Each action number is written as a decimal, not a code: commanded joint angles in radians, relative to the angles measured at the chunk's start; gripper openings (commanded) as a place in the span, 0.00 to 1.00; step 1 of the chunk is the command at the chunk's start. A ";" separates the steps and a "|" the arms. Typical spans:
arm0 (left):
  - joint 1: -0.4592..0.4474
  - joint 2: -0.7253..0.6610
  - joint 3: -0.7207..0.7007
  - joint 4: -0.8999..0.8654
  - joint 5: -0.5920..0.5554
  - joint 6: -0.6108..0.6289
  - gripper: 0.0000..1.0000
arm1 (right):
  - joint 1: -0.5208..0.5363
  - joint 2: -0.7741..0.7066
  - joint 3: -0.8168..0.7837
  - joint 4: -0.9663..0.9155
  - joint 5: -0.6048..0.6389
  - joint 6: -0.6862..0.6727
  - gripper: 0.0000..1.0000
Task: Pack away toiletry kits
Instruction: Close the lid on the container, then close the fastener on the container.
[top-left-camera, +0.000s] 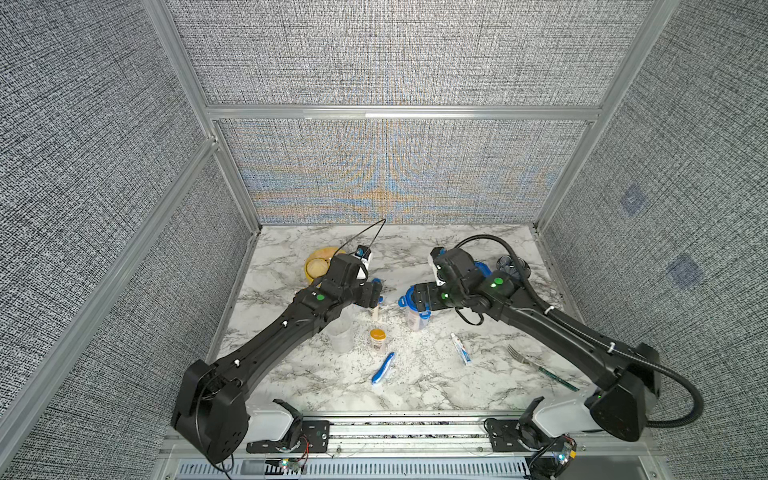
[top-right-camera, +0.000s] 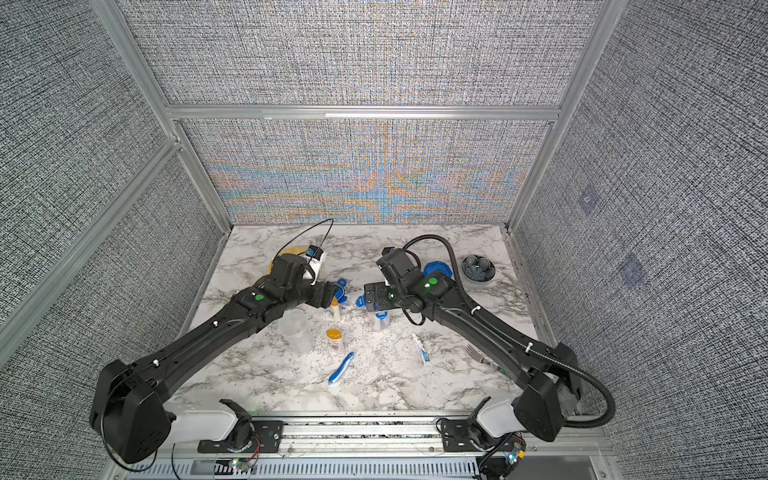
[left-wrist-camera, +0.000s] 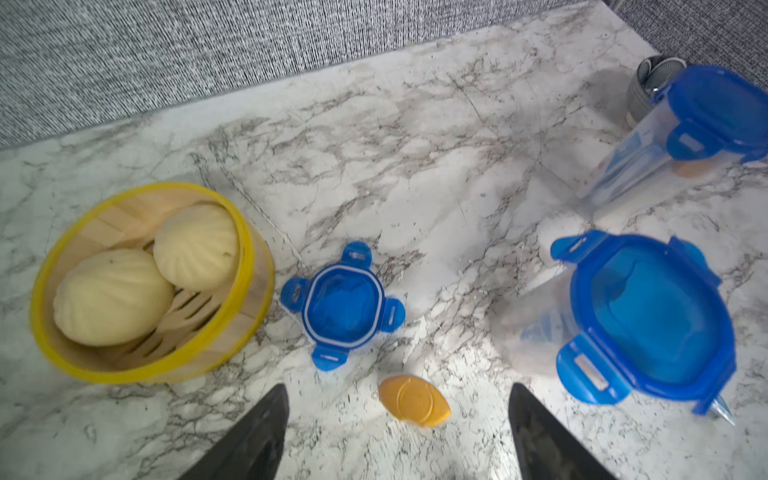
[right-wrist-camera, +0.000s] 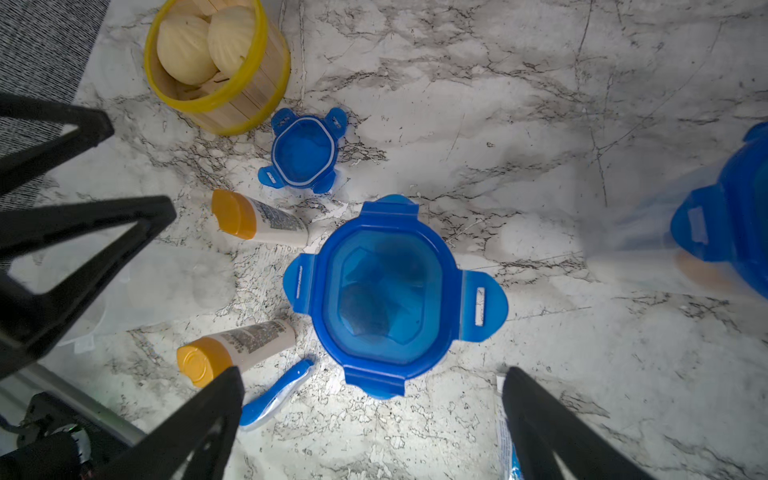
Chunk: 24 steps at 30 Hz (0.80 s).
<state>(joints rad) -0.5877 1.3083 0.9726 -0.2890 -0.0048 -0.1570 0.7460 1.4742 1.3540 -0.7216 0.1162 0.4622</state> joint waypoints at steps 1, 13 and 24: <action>0.006 -0.033 -0.037 0.073 0.037 0.030 0.82 | 0.018 0.051 0.050 -0.073 0.066 0.010 0.99; 0.009 -0.115 -0.102 0.110 0.064 0.056 0.84 | 0.039 0.203 0.164 -0.119 0.085 0.018 0.99; 0.015 -0.116 -0.104 0.103 0.067 0.056 0.84 | 0.051 0.258 0.188 -0.137 0.168 0.035 0.99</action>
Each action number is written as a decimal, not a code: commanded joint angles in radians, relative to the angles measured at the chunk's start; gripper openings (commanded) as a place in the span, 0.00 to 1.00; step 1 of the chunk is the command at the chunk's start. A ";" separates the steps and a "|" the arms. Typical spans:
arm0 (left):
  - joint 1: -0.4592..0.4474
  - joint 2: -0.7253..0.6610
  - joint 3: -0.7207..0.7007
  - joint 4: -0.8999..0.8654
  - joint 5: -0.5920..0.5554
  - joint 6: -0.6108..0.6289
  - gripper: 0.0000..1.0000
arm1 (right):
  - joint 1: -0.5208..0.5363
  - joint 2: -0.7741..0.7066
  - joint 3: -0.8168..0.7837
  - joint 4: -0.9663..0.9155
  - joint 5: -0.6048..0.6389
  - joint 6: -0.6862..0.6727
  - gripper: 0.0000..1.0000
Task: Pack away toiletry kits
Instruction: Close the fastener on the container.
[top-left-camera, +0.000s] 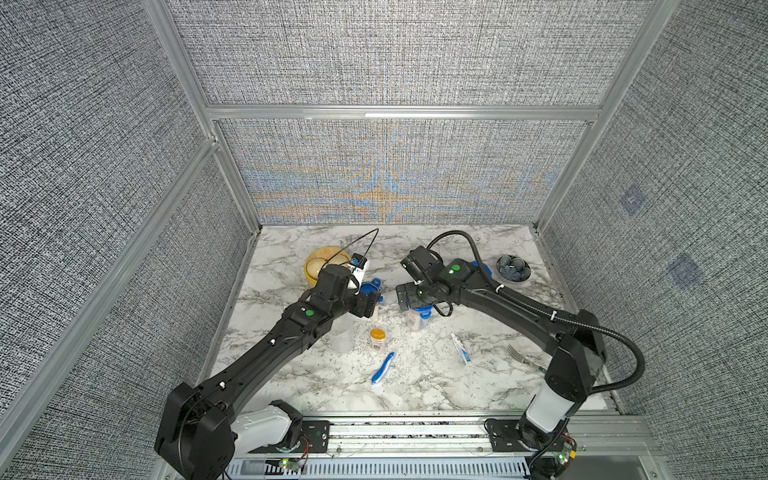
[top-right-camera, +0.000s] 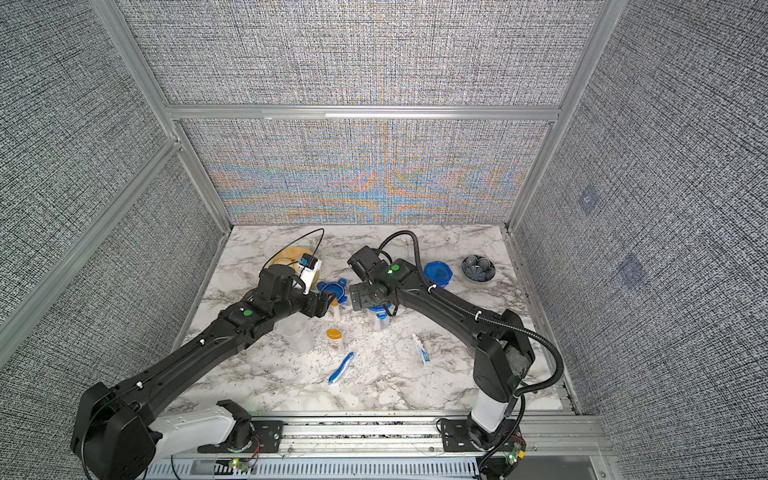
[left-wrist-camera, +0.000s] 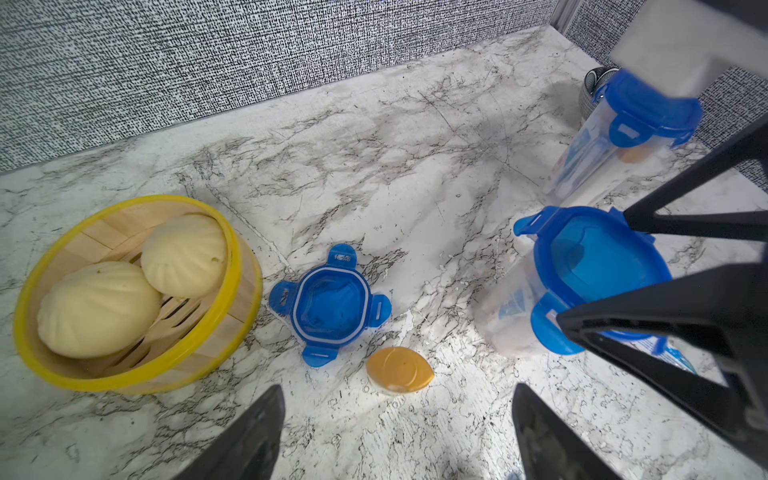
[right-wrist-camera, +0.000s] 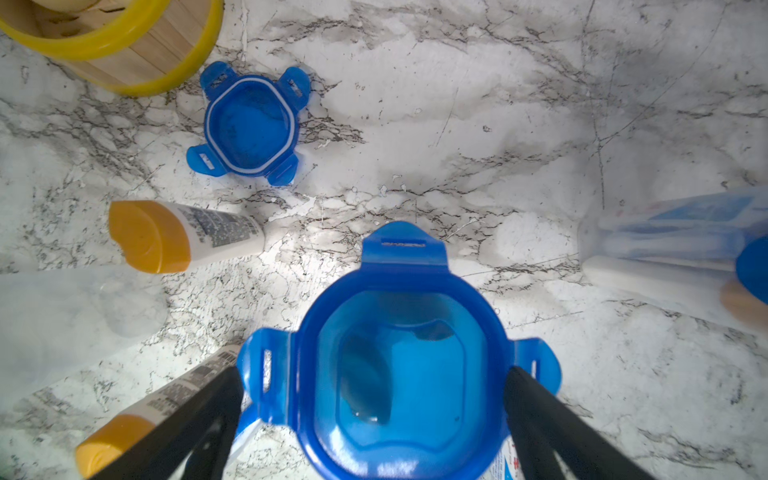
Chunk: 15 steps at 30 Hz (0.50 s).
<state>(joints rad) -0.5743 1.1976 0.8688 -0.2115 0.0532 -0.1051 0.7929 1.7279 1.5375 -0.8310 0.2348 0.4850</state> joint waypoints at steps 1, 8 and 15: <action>0.002 -0.005 -0.001 0.026 0.011 0.003 0.84 | 0.004 0.006 0.006 -0.032 0.059 0.013 0.99; 0.005 0.000 0.000 0.026 0.014 0.005 0.84 | 0.004 0.018 0.004 -0.033 0.056 0.016 0.99; 0.008 -0.001 -0.003 0.026 0.013 0.007 0.84 | 0.003 0.038 -0.014 -0.022 0.038 0.024 0.99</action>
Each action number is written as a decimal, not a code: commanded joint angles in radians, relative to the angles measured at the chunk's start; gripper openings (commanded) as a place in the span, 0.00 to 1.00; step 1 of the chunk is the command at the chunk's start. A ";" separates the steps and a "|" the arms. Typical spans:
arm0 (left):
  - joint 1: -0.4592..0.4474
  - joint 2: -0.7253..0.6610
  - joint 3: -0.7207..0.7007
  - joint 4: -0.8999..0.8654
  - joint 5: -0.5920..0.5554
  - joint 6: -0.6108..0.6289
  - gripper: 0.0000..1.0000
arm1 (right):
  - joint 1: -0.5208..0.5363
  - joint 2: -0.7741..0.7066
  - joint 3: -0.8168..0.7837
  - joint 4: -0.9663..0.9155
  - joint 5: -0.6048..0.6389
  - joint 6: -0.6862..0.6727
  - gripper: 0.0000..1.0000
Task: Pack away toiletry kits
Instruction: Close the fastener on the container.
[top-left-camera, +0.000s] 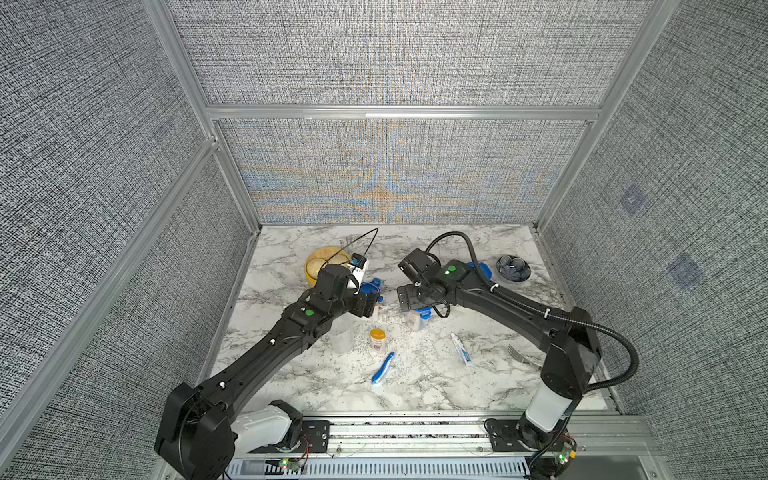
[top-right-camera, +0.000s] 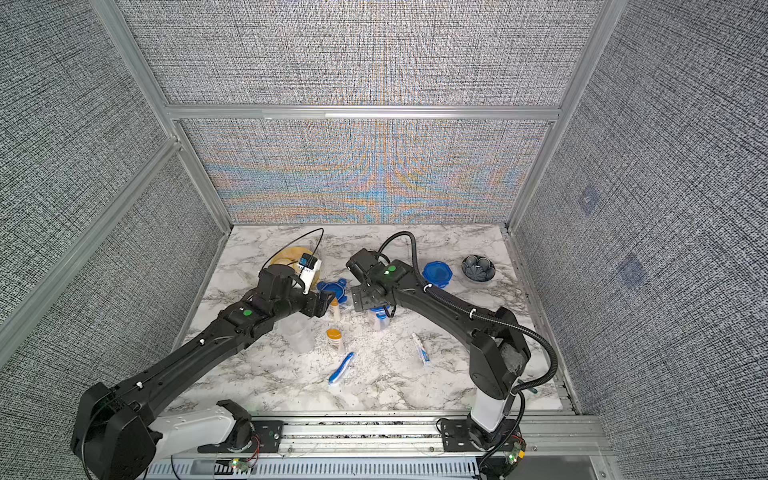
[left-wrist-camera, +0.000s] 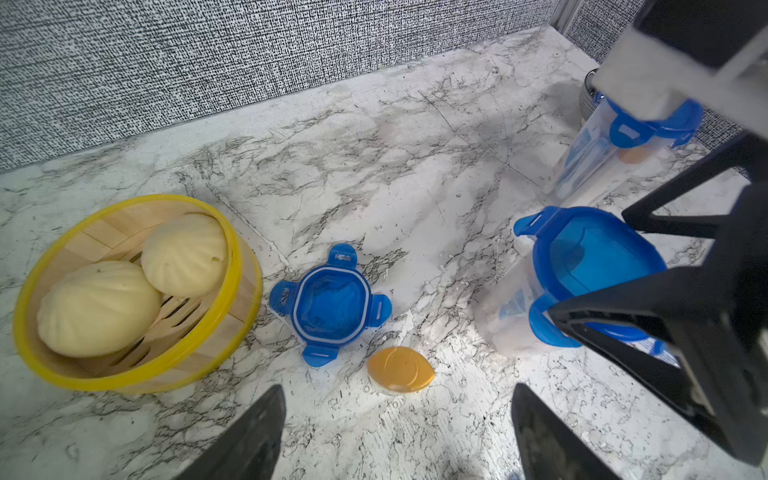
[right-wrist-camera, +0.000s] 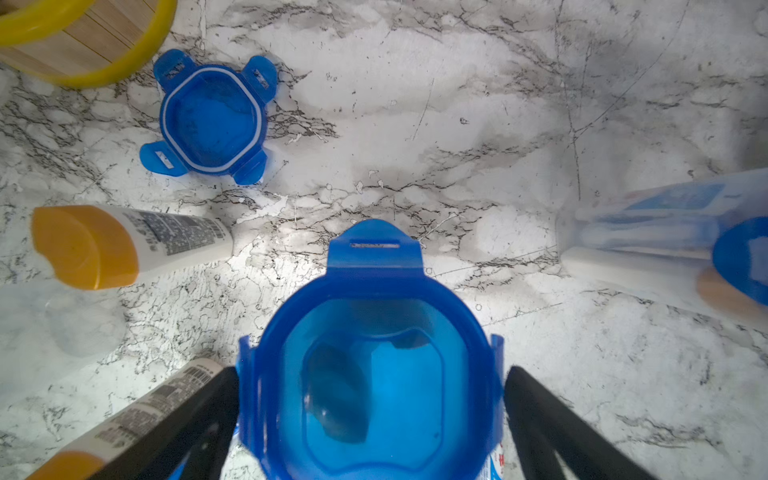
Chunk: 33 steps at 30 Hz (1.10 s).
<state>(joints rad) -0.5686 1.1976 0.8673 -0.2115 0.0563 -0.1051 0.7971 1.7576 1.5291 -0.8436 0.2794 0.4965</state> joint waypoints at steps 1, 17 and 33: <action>0.002 0.000 -0.002 0.026 0.009 0.008 0.84 | -0.005 0.009 -0.014 -0.007 -0.013 0.016 0.99; 0.004 0.008 0.002 0.031 0.019 0.021 0.83 | -0.013 -0.027 -0.043 0.019 -0.038 0.011 0.94; -0.096 0.236 0.279 0.001 0.261 0.287 1.00 | -0.406 -0.620 -0.394 0.183 -0.379 -0.094 0.99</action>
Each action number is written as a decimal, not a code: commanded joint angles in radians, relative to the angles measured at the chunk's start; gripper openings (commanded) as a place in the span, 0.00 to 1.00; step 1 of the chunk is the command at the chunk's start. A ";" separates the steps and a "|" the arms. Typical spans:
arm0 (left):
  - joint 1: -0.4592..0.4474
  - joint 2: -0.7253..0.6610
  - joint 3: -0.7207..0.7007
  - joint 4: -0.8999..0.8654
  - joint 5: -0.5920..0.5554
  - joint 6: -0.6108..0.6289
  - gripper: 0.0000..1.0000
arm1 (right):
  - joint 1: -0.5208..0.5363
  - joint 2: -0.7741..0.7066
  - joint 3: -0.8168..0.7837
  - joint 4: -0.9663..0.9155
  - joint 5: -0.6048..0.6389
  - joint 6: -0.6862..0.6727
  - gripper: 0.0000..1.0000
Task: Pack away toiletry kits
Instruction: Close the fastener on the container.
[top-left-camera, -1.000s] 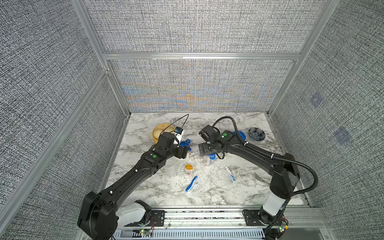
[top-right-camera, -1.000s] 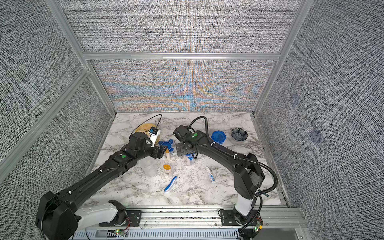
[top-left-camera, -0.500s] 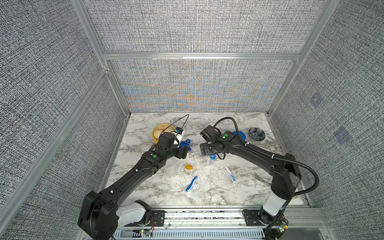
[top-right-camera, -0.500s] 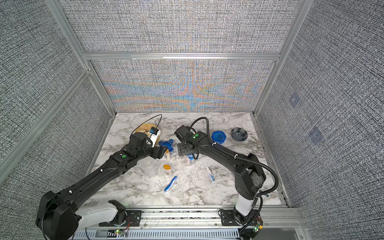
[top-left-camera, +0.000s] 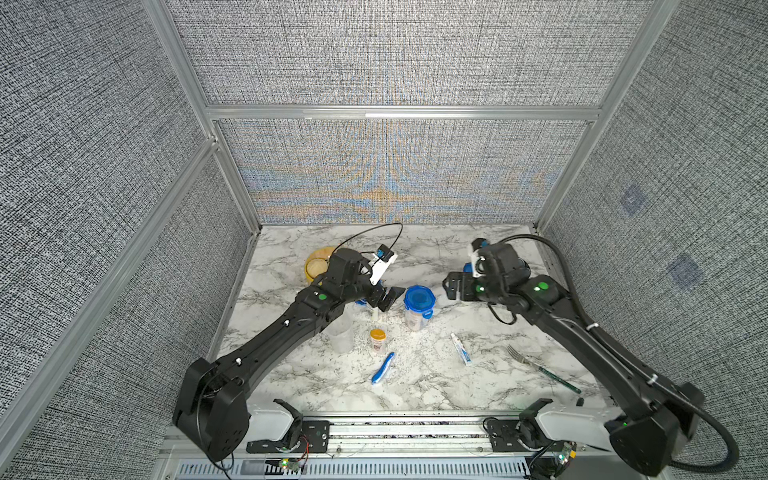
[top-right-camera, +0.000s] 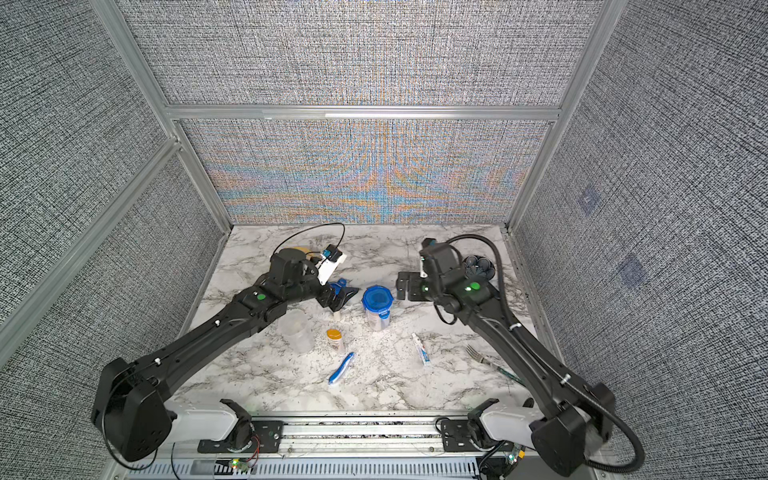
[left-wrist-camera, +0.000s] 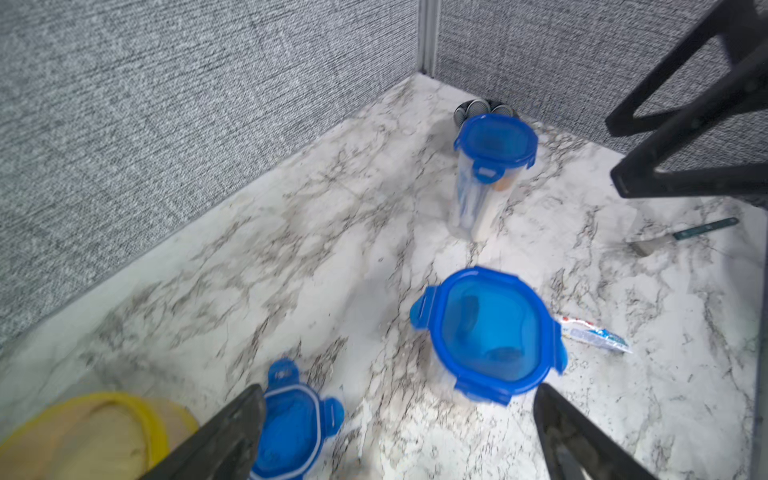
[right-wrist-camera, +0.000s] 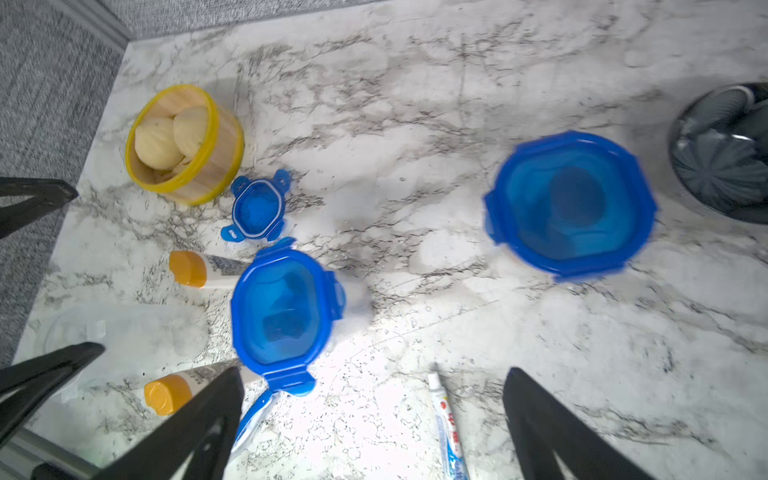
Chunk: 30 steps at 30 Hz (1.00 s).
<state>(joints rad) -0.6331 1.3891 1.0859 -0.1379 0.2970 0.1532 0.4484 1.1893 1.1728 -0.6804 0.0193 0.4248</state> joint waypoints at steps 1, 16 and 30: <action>-0.053 0.076 0.097 -0.104 0.001 0.022 1.00 | -0.095 -0.075 -0.059 0.020 -0.145 -0.028 0.99; -0.175 0.317 0.424 -0.552 -0.127 0.142 1.00 | -0.321 -0.099 -0.172 0.123 -0.443 -0.049 0.99; -0.182 0.475 0.597 -0.691 -0.065 0.171 0.99 | -0.375 -0.103 -0.223 0.137 -0.507 -0.049 0.99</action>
<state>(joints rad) -0.8150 1.8519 1.6657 -0.7895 0.2169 0.3134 0.0772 1.0897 0.9516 -0.5552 -0.4583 0.3832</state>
